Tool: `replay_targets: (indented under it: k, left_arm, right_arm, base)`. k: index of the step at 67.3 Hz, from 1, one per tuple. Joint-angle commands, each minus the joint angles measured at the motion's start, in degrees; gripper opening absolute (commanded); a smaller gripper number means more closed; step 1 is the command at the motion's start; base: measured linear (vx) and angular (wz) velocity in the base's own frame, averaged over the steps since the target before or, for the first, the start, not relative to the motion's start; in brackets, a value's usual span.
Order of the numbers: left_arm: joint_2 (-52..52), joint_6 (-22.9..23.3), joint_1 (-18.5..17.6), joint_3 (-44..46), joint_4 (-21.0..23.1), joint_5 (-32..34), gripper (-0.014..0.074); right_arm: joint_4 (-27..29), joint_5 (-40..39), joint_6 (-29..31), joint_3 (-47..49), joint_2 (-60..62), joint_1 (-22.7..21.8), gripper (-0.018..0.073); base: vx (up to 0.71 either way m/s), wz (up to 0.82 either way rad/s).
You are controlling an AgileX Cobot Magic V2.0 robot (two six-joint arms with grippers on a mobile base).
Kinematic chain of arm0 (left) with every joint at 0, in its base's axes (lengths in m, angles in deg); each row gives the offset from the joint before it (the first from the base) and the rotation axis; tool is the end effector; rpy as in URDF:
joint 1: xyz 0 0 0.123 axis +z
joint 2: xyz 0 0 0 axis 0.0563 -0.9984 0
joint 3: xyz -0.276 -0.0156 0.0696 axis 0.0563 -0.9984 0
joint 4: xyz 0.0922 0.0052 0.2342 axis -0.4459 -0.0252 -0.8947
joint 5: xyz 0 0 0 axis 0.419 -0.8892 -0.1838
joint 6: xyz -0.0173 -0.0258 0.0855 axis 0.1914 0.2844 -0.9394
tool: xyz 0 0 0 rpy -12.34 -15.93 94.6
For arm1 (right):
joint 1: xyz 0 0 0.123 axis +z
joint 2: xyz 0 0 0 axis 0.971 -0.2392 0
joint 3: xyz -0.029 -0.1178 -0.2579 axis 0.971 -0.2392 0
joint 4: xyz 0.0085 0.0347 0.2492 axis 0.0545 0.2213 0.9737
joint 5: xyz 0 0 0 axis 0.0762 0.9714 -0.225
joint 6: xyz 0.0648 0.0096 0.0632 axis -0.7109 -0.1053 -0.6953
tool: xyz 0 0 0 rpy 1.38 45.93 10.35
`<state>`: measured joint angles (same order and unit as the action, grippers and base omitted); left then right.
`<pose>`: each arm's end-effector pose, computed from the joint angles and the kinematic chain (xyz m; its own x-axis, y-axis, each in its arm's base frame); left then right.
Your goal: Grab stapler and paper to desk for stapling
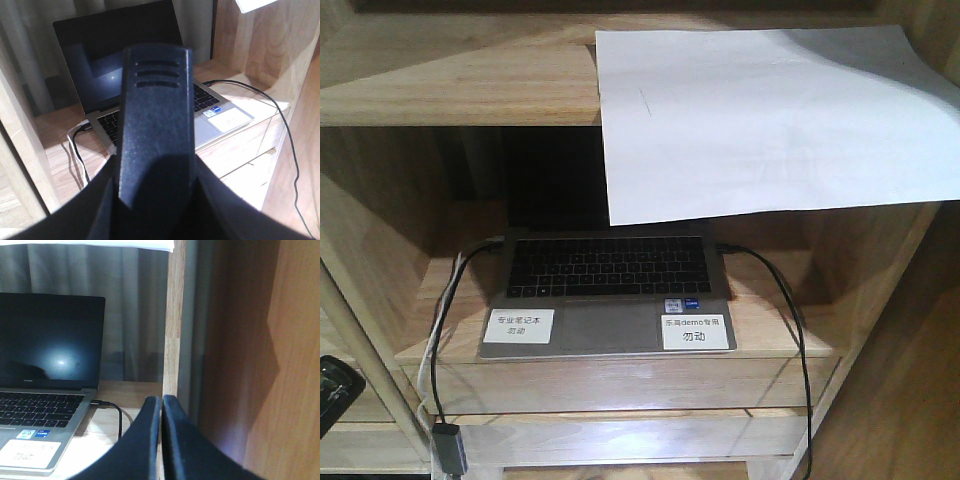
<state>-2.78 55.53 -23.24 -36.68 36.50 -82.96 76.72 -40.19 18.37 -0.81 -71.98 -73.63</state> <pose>0.0272 -0.0235 0.3020 -0.2330 0.1674 -0.9579 0.4842 0.8743 0.0350 0.0568 0.0023 0.2011 0.0350 -0.0500 -0.9981 -0.0397 0.9979 -0.0514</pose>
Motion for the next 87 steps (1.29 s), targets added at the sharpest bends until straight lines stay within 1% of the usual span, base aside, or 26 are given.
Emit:
replay_targets:
  k: [1,19,22,24,26,29,30,34,40,45,48,54,57,61,67,70,73,81,87]
  left_arm:
    - [-0.72,0.11,-0.19,1.77,1.17,6.19,-0.0007]
    - [-0.72,0.11,-0.19,1.77,1.17,6.19,-0.0007]
    - [-0.72,0.11,-0.19,1.77,1.17,6.19,-0.0007]
    - [-0.72,0.11,-0.19,1.77,1.17,6.19,-0.0007]
    - [-0.72,0.11,-0.19,1.77,1.17,6.19,-0.0007]
    - [-0.72,0.11,-0.19,1.77,1.17,6.19,-0.0007]
    - [-0.72,0.11,-0.19,1.77,1.17,6.19,-0.0007]
    - [-0.72,0.11,-0.19,1.77,1.17,6.19,-0.0007]
    - [-0.72,0.11,-0.19,1.77,1.17,6.19,-0.0007]
    - [-0.72,0.11,-0.19,1.77,1.17,6.19,-0.0007]
    - [-0.72,0.11,-0.19,1.77,1.17,6.19,-0.0007]
    - [-0.72,0.11,-0.19,1.77,1.17,6.19,-0.0007]
    - [-0.72,0.11,-0.19,1.77,1.17,6.19,-0.0007]
    - [-0.72,0.11,-0.19,1.77,1.17,6.19,-0.0007]
    - [-0.72,0.11,-0.19,1.77,1.17,6.19,-0.0007]
    - [-0.72,0.11,-0.19,1.77,1.17,6.19,-0.0007]
    - [-0.72,0.11,-0.19,1.77,1.17,6.19,-0.0007]
    - [-0.72,0.11,-0.19,1.77,1.17,6.12,-0.0007]
    - [-0.72,0.11,-0.19,1.77,1.17,6.12,-0.0007]
  right_arm:
    - [-0.26,-4.25,0.05,-0.16,0.80,-0.25,-0.0009]
    - [-0.52,-4.13,0.05,-0.21,0.80,-0.20,-0.0009]
    - [-0.52,-4.13,-1.22,-0.21,0.80,-0.20,-0.0009]
    - [-0.45,-4.18,-3.31,-0.21,0.80,-0.20,-0.0009]
    - [-0.45,-4.24,-6.40,-0.21,0.80,-0.20,-0.0009]
    - [-0.45,-4.39,-13.09,-0.21,0.80,-0.20,-0.0009]
    - [-0.52,-4.44,-16.47,-0.21,0.80,-0.20,-0.0009]
    - [-0.86,-4.30,-26.13,-0.21,0.80,-0.20,-0.0009]
    - [-4.92,-4.17,-41.19,-0.21,0.80,-0.20,-0.0009]
    - [-6.66,-4.22,-52.14,-0.21,0.80,-0.20,-0.0009]
    - [-7.60,-4.15,-60.25,-0.21,0.80,-0.20,-0.0009]
    - [-8.85,-4.18,-68.88,-0.21,0.80,-0.20,-0.0003]
    - [-8.91,-4.79,-70.26,-0.15,0.48,-0.14,0.0006]
    - [-8.91,-6.75,-69.70,-0.15,-1.05,0.56,0.0034]
    - [-8.97,-12.27,-69.56,-0.09,-5.12,3.73,0.0109]
    - [-9.22,-16.88,-69.56,-0.05,-8.27,5.13,0.0149]
    - [-9.26,-22.72,-69.56,-0.05,-11.97,6.34,0.0210]
    - [-9.26,-38.95,-69.56,-0.05,-23.20,6.71,0.0352]
    - [-9.53,-49.38,-70.14,0.49,-31.95,6.71,0.0431]
  base:
    - [0.00,0.00]
    - [0.00,0.00]
    - [0.00,0.00]
    - [0.00,0.00]
    - [0.00,0.00]
    - [0.00,0.00]
    - [0.00,0.00]
    - [0.00,0.00]
    - [0.00,0.00]
    - [0.00,0.00]
    - [0.00,0.00]
    - [0.00,0.00]
    - [0.00,0.00]
    - [0.00,0.00]
    - [0.00,0.00]
    - [0.00,0.00]
    - [0.00,0.00]
    - [0.00,0.00]
    - [0.00,0.00]
